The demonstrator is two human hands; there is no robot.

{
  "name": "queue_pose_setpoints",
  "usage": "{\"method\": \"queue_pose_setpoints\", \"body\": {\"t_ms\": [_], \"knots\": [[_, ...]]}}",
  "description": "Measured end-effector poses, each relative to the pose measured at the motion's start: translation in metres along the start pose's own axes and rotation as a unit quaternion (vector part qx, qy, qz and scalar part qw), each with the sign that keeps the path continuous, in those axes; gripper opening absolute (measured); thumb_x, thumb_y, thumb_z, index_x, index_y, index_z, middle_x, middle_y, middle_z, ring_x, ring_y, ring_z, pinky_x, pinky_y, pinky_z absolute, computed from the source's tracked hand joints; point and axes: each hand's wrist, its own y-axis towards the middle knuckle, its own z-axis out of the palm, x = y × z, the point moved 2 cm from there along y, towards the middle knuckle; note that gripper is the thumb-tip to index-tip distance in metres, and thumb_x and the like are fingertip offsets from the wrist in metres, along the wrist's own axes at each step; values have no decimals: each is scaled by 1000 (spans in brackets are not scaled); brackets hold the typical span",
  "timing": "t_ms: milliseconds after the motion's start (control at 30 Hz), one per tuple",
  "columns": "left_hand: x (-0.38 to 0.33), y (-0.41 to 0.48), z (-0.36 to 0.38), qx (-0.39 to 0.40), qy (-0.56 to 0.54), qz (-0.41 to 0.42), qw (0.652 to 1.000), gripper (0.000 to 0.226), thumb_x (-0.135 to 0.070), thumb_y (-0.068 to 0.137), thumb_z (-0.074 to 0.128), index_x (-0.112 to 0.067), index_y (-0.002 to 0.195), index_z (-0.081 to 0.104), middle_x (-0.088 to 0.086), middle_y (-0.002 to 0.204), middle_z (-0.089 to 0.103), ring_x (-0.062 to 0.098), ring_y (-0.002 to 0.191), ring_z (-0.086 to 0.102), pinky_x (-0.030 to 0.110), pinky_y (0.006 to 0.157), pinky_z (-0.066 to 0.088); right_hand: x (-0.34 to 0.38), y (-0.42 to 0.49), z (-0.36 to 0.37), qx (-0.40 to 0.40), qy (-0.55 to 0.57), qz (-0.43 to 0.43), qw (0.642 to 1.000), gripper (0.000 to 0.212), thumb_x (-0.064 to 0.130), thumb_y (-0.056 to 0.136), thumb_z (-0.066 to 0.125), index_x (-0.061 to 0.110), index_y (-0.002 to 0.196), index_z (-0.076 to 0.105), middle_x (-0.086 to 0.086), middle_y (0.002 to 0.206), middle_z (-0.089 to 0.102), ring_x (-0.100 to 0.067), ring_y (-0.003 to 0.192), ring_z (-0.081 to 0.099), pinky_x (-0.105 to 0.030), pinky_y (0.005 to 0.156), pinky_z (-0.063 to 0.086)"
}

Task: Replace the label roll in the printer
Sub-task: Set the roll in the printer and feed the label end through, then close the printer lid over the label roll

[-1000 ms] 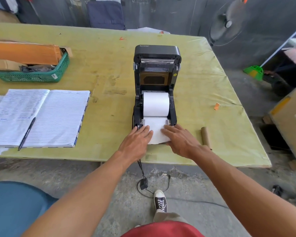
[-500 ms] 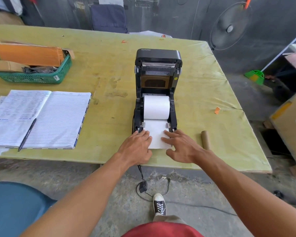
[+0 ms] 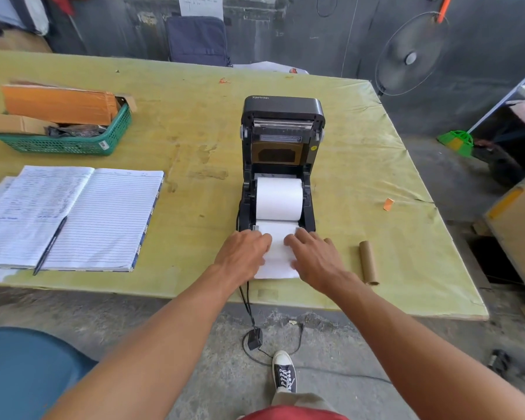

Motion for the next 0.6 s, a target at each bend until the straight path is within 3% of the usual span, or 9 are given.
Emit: {"method": "queue_pose_setpoints", "body": {"t_ms": [133,267,400,467,567,600], "knots": [[-4,-1,8,-10,98,14,995,29,1,75,73,-15,89,54,4,84,60,19,71,45,31,64,43,3,0,9,-43,-37,3,998,42,9,86,68,21,116,41,-4,117,50,-28,93,50,-40,72,41],[0,4,16,-11,109,17,994,31,-5,76,75,-16,93,52,3,91,58,17,76,37,29,62,40,-4,7,4,-18,0,-3,1000,40,16,85,71,19,114,44,-2,115,51,-29,95,52,-40,72,42],[11,26,-8,109,-48,0,993,29,-40,75,78,-24,88,57,-6,91,60,14,83,51,30,67,45,-18,24,-27,121,158,22,980,41,30,81,76,21,118,59,2,113,57,-23,96,59,-35,79,50],[16,37,-28,122,-140,-19,982,23,-44,77,75,-26,78,60,-11,81,63,12,77,59,28,62,48,-26,34,-47,173,232,45,956,35,30,84,74,20,116,66,1,112,65,-19,95,62,-32,84,51],[27,57,-62,-9,-247,-63,967,20,-33,85,69,-22,70,62,-11,71,64,10,68,62,24,61,51,-42,54,-76,92,279,84,952,12,17,90,64,11,97,73,-5,99,74,-17,84,66,-25,71,52],[32,65,-74,-76,-269,-84,957,22,-32,86,68,-20,68,62,-11,68,63,6,65,60,19,59,48,-49,62,-87,42,296,109,948,16,12,92,59,6,90,73,-10,94,75,-15,75,65,-22,62,53]]}}
